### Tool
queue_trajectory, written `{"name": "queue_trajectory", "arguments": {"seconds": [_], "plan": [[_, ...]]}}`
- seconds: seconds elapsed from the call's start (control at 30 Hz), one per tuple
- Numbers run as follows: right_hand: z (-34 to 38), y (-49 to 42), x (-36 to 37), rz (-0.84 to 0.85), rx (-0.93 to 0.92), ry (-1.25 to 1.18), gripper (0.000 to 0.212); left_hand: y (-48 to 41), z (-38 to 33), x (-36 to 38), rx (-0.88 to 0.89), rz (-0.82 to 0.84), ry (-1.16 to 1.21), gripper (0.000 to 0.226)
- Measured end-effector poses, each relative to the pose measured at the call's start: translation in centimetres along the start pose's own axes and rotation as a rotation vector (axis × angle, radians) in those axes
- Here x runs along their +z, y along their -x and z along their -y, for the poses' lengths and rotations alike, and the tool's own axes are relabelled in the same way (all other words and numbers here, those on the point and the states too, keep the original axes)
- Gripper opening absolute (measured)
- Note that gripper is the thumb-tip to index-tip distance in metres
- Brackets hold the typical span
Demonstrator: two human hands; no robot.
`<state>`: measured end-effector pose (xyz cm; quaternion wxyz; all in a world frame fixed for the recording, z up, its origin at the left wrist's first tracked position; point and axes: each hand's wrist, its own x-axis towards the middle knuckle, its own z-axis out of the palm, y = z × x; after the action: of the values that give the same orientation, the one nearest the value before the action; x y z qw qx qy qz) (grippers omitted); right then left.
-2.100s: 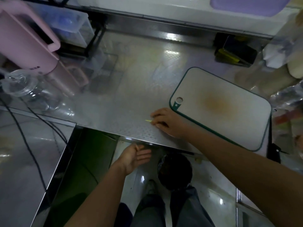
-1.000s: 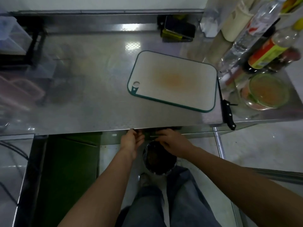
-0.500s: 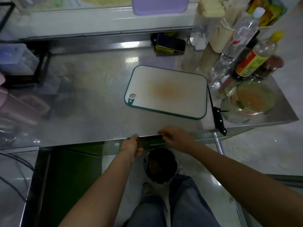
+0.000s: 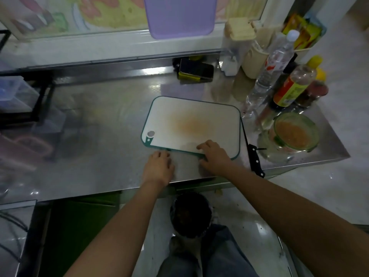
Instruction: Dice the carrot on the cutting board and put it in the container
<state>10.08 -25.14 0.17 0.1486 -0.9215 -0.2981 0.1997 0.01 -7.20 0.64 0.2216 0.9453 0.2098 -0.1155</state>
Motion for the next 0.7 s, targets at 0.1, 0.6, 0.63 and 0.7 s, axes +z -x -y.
{"name": "queue_trajectory", "arguments": {"seconds": [0.1,0.6,0.63,0.7], "plan": [[0.1,-0.7,0.9,0.005,-0.004,0.109,0.038,-1.9,-0.6,0.0,0.110,0.022,-0.153,0.051],[-1.1,2.1,1.8,0.013,-0.058,0.025,0.011,1.3,-1.9,1.2,0.171,0.063,-0.446,0.050],[-1.2,2.6,2.2,-0.004,-0.075,0.022,0.009,1.8,-1.8,1.4,0.172,0.055,-0.455,0.050],[-1.2,3.5,2.5,-0.008,-0.110,0.016,0.008,3.0,-1.9,1.6,0.174,0.046,-0.477,0.049]]}}
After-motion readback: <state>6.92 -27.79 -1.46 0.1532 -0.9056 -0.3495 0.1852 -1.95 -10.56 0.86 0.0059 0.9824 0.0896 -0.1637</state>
